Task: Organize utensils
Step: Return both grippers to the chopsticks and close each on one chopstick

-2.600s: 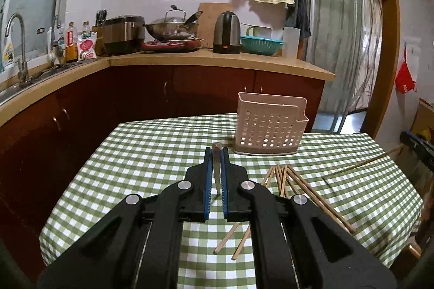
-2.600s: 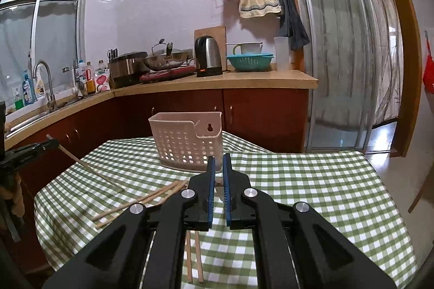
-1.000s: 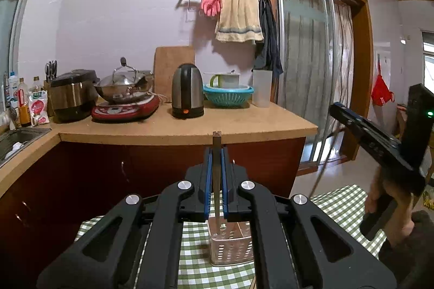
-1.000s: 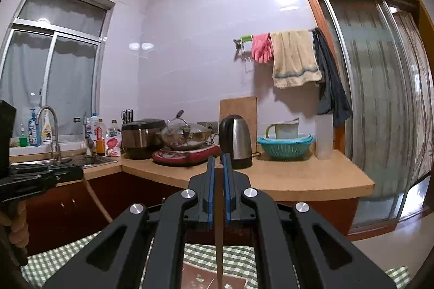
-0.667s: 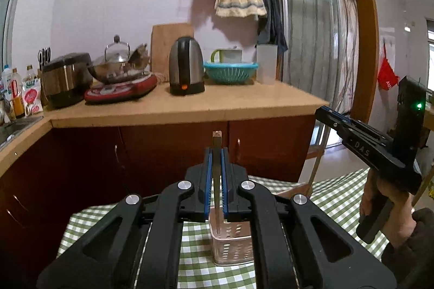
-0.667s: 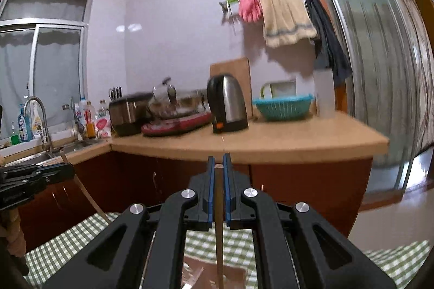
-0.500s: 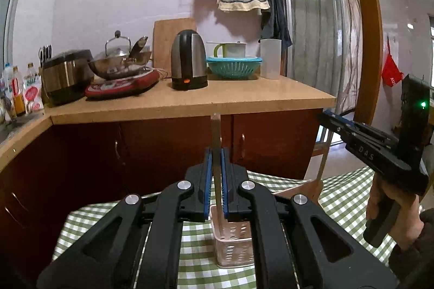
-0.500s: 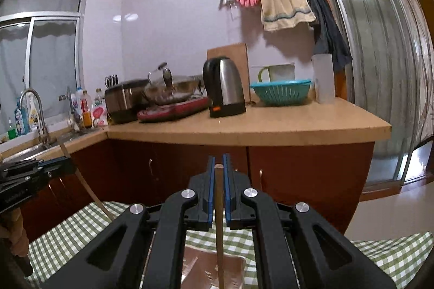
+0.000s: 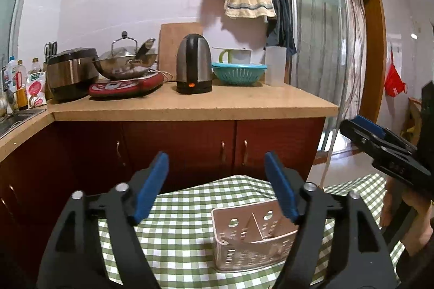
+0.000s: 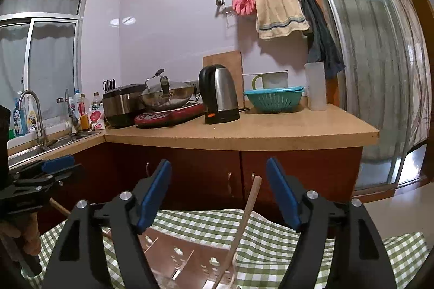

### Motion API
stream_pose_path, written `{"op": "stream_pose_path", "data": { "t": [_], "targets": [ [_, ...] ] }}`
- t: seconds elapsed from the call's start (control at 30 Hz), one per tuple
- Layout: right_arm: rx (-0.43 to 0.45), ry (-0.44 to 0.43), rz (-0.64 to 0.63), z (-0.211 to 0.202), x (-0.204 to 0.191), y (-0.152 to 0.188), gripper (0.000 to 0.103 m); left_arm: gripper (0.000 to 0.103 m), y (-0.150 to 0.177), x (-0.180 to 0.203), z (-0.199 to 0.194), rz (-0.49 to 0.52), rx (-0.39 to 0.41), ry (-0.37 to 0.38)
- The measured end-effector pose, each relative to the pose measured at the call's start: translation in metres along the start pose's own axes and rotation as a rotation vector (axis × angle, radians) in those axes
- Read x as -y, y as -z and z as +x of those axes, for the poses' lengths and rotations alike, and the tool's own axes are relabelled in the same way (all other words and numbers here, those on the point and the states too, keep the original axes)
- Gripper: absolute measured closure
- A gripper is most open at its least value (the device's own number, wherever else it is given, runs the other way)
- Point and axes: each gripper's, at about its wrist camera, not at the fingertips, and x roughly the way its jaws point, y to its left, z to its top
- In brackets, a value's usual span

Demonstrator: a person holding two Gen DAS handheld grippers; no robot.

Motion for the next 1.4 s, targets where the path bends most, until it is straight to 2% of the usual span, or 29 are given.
{"op": "stream_pose_path", "data": {
  "t": [0.23, 0.37, 0.5, 0.77, 0.87, 1.0, 1.13, 1.33, 1.4],
  "targets": [
    [-0.023, 0.019, -0.005, -0.050, -0.003, 0.015, 0.031, 0.023, 0.012, -0.005, -0.040, -0.012, 0.024, -0.021],
    [-0.071, 0.054, -0.023, -0.083, -0.007, 0.046, 0.031, 0.023, 0.038, -0.005, -0.067, -0.021, 0.005, -0.040],
    [-0.143, 0.074, 0.002, -0.110, -0.006, 0.084, 0.032, 0.023, 0.075, -0.005, -0.087, -0.018, -0.047, -0.045],
    [-0.295, 0.099, 0.003, -0.155, -0.008, 0.165, 0.051, 0.026, 0.147, -0.003, -0.113, -0.046, -0.166, -0.076],
    [-0.351, 0.074, 0.003, -0.163, -0.010, 0.188, 0.060, 0.034, 0.174, -0.001, -0.122, -0.042, -0.212, -0.092],
    [-0.425, 0.046, 0.004, -0.171, -0.013, 0.216, 0.068, 0.039, 0.203, 0.000, -0.131, -0.029, -0.273, -0.111],
    [-0.452, 0.032, 0.000, -0.180, -0.015, 0.233, 0.073, 0.043, 0.223, 0.000, -0.140, -0.029, -0.313, -0.129],
    [-0.463, 0.007, -0.023, -0.185, -0.020, 0.239, 0.074, 0.045, 0.239, -0.003, -0.146, -0.038, -0.343, -0.142],
    [-0.476, -0.003, -0.031, -0.185, -0.021, 0.241, 0.077, 0.048, 0.243, -0.003, -0.147, -0.035, -0.348, -0.144]
  ]
}}
